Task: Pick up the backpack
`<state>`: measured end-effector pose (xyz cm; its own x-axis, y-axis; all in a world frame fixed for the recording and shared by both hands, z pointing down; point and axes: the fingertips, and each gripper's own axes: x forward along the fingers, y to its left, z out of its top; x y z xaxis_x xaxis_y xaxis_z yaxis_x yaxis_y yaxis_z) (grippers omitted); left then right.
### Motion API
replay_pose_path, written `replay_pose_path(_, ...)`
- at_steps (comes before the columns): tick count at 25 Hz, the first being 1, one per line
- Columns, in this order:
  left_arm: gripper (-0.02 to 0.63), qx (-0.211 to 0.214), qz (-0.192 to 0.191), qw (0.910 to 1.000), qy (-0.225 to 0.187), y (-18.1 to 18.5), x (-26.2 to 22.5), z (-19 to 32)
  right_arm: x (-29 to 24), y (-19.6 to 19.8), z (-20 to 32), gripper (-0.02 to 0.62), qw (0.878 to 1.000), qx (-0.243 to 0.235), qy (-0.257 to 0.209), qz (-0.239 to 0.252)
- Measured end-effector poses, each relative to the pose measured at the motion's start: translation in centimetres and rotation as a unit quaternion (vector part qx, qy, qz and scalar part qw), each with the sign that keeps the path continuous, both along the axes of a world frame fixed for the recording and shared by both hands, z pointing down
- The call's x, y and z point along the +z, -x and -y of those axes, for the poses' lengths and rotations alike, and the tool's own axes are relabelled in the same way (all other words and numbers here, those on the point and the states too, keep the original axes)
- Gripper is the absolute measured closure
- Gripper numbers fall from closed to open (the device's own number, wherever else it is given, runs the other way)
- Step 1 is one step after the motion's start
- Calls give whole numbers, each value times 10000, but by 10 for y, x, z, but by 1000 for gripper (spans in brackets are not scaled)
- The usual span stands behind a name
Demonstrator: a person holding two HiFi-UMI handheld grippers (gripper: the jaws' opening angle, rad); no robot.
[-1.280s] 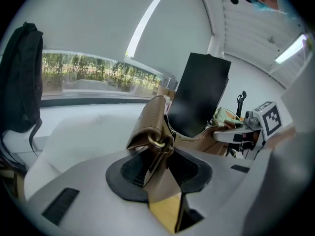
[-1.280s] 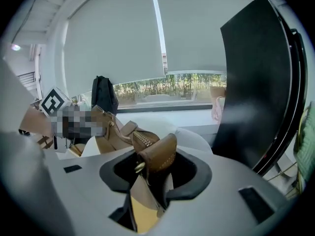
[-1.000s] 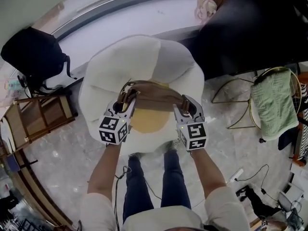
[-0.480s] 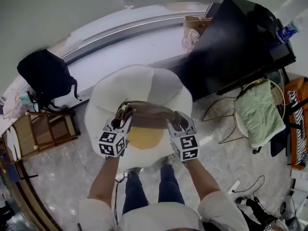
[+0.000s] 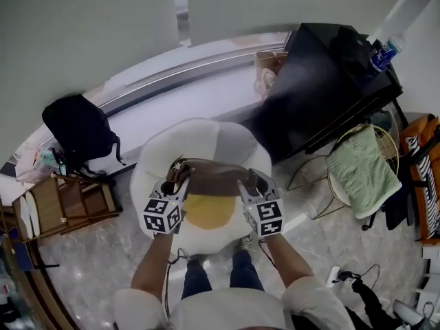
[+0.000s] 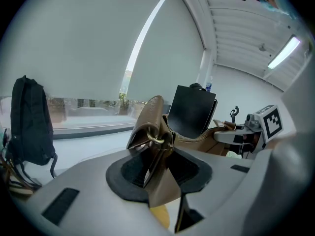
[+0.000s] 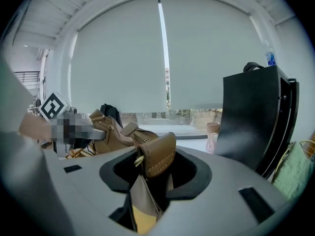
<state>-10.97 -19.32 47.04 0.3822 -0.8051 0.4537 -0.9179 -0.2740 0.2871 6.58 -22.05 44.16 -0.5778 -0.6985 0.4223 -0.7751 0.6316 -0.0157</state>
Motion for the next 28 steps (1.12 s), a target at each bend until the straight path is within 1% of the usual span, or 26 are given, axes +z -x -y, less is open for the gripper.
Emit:
replay_pose_path(11, 468, 54, 26, 9983, -581, -3, -81, -3, -80, -6, -6, 422, 9982, 139, -497, 301)
replay_pose_path(22, 468, 157, -2, 9933, -1142, -11, -157, -23, -160, -15, -33, 422, 9931, 151, -1039, 518)
replay_pose_path(28, 468, 159, 9, 9899, -1406, -17, -187, -29, -189, -22, -42, 422, 9892, 181, -1292, 664)
